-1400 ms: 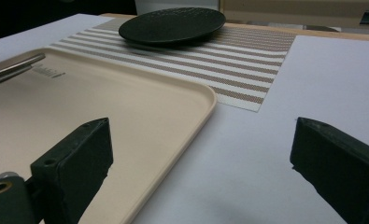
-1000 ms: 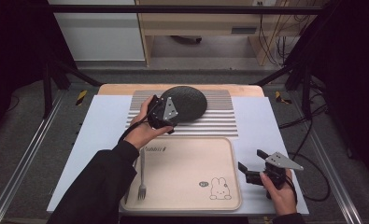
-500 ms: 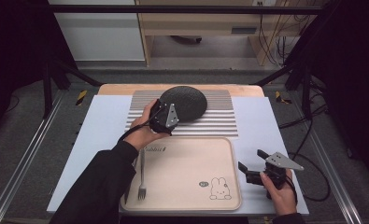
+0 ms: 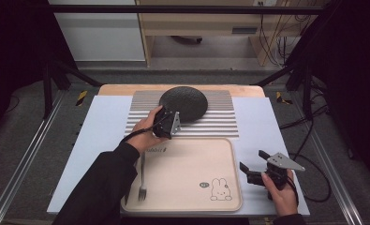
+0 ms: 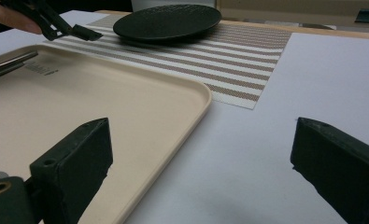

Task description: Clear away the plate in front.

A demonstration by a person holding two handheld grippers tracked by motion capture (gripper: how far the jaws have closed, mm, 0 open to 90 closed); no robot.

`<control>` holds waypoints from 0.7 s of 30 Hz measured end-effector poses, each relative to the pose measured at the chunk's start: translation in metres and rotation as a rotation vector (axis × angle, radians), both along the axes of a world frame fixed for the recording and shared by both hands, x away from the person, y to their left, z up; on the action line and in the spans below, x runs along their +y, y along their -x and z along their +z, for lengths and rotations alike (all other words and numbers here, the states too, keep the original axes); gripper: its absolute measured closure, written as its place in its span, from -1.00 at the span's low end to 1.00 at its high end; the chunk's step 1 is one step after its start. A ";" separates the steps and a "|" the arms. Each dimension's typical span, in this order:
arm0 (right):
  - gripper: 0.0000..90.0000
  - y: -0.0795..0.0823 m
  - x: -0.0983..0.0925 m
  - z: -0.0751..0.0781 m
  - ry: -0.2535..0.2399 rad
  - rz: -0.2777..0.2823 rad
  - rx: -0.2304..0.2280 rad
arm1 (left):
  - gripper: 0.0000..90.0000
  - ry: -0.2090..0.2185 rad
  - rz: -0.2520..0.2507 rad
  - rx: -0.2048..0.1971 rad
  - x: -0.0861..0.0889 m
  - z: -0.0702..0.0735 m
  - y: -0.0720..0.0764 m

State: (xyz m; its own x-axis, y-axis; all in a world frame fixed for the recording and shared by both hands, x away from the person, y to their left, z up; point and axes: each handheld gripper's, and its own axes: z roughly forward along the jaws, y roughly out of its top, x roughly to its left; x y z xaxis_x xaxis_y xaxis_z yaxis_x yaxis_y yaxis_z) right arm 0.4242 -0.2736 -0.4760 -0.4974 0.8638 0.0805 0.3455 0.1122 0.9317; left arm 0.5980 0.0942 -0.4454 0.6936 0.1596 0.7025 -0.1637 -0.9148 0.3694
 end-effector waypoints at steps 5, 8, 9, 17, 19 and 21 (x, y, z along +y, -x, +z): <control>-0.87 0.000 0.000 0.000 -0.002 -0.001 0.000 | -0.40 -0.058 -0.024 -0.025 -0.009 -0.001 0.000; -0.87 0.000 -0.001 -0.001 0.002 -0.003 0.001 | -0.38 -0.074 -0.019 -0.033 -0.013 -0.001 -0.004; -0.87 0.000 -0.001 -0.001 0.001 -0.004 0.002 | -0.38 -0.067 -0.018 -0.031 -0.014 -0.001 -0.006; -0.87 0.000 -0.002 -0.001 -0.005 -0.013 0.005 | -0.29 -0.089 -0.010 -0.025 -0.014 -0.010 -0.017; -0.87 0.000 -0.003 -0.001 -0.007 -0.014 0.006 | -0.26 -0.103 -0.009 -0.036 -0.015 -0.012 -0.018; -0.87 0.000 -0.003 -0.001 -0.008 -0.016 0.004 | -0.25 -0.105 -0.011 -0.040 -0.016 -0.015 -0.020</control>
State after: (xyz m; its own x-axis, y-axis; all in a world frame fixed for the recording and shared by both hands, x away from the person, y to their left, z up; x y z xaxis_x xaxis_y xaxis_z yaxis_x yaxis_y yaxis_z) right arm 0.4243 -0.2765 -0.4773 -0.4829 0.8711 0.0892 0.3514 0.0995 0.9309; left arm 0.6177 0.0780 -0.4604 0.6658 0.0761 0.7422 -0.1872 -0.9460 0.2648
